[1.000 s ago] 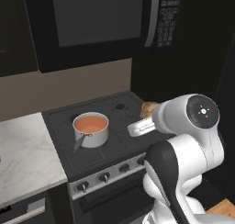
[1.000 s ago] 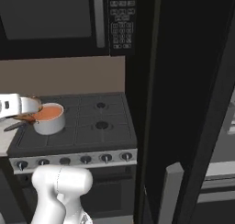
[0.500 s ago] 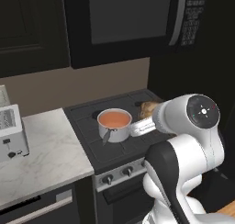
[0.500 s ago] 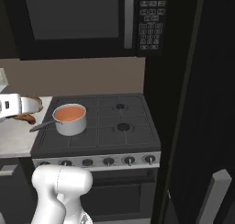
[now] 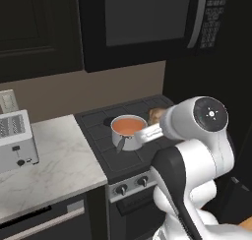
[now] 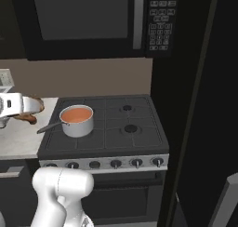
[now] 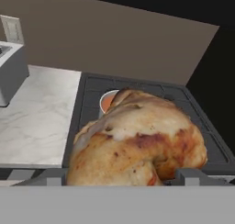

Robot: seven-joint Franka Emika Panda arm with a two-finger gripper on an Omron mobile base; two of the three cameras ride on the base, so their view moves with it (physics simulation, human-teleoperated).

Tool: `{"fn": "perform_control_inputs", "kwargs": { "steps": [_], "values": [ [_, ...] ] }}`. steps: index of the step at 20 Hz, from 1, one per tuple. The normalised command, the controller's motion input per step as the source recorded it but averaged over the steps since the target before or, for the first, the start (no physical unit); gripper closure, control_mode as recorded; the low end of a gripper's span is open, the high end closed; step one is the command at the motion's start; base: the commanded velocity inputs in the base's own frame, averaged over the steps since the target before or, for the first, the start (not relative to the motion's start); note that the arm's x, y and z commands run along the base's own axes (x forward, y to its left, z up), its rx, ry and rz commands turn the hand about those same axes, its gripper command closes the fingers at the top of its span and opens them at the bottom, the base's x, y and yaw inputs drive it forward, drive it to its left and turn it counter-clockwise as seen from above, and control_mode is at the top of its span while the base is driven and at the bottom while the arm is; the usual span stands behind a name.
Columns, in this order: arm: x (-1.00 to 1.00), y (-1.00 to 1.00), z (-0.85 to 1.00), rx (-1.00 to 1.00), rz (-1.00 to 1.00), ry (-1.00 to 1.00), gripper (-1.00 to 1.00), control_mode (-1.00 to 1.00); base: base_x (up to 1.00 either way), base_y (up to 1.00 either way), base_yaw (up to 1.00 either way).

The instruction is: Retrieve the chicken drumstick from the fridge and place it on the saucepan with marinade on the stove.

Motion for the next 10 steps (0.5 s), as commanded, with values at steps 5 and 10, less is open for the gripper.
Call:
{"fn": "perform_control_inputs", "kwargs": {
  "steps": [5,10],
  "values": [
    [0.36,-0.01,0.00,0.09,0.01,0.20,1.00,-1.00,0.00,0.00,0.00],
    [0.26,-0.10,0.00,0.06,0.04,0.20,1.00,-1.00,0.00,0.00,0.00]
  ]
}}
